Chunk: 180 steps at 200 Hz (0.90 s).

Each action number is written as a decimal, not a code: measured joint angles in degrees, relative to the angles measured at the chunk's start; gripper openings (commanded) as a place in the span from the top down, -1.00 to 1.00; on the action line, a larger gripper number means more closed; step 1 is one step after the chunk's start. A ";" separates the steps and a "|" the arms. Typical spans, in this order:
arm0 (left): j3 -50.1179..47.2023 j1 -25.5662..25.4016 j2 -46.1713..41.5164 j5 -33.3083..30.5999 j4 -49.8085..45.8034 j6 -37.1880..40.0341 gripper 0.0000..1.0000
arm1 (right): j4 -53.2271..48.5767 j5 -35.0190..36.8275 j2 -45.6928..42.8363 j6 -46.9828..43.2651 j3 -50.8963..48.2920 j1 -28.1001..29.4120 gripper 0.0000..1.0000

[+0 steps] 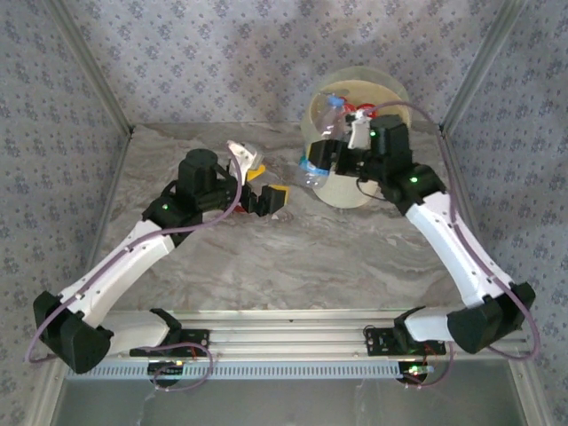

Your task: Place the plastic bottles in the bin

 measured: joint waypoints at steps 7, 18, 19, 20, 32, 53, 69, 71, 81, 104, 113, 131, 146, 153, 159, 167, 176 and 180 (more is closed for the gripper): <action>-0.39 0.00 -0.63 0.02 0.09 0.48 -0.99 | -1.33 0.90 -0.63 -1.73 1.29 -0.83 -0.27; -0.98 0.00 -1.36 0.15 0.39 1.03 -0.99 | -3.19 2.43 -1.44 -4.28 3.21 -2.03 -0.28; -1.05 -0.02 -1.42 0.15 0.39 1.09 -0.99 | -3.30 2.54 -1.49 -4.50 3.32 -2.10 -0.28; -1.07 -0.02 -1.46 0.15 0.39 1.14 -0.99 | -3.58 2.80 -1.57 -4.96 3.54 -2.25 -0.28; -1.31 -0.02 -1.66 0.15 0.44 1.77 -0.99 | -5.55 5.33 -1.99 -7.82 5.44 -3.28 -0.28; -1.46 -0.02 -1.66 0.13 0.44 2.40 -0.99 | -8.68 10.05 -1.36 -12.46 8.61 -4.87 -0.28; -1.62 -0.02 -1.66 0.13 0.42 2.84 -0.99 | -10.29 13.88 0.24 -15.56 11.10 -5.70 -0.28; -1.62 -0.02 -1.66 0.13 0.42 2.95 -0.99 | -10.49 14.40 0.48 -15.87 11.45 -5.79 -0.27; -1.64 -0.02 -1.64 0.11 0.42 3.15 -0.99 | -11.30 16.74 2.01 -17.51 13.09 -6.08 -0.28; -1.64 -0.02 -1.64 0.07 0.39 3.56 -0.99 | -12.07 22.03 5.88 -20.85 16.24 -6.43 -0.27; -1.64 -0.02 -1.64 -0.07 0.42 3.61 -0.99 | -12.31 23.82 7.45 -22.18 17.46 -6.47 -0.28; -1.64 -0.02 -1.64 -0.28 0.42 3.98 -0.99 | -12.59 27.19 10.54 -25.42 20.28 -6.60 -0.28; -1.64 -0.02 -1.60 -0.37 0.42 4.02 -0.99 | -12.57 29.24 13.46 -27.96 22.77 -7.54 -0.28; -1.64 -0.02 -1.57 -0.55 0.42 4.09 -0.99 | -12.59 30.03 14.97 -29.09 23.96 -8.20 -0.28; -1.64 -0.02 -1.57 -0.81 0.39 4.24 -0.99 | -12.59 30.73 16.31 -30.03 24.92 -8.79 -0.28; -1.64 -0.02 -1.53 -0.98 0.39 4.46 -0.99 | -12.66 31.30 17.70 -30.93 25.81 -9.44 -0.27; -1.64 -0.02 -1.53 -1.18 0.39 4.66 -0.99 | -12.72 31.87 19.32 -31.95 26.80 -10.23 -0.27; -1.64 -0.02 -1.53 -1.18 0.39 4.66 -0.99 | -12.76 32.02 19.87 -32.26 27.10 -10.51 -0.27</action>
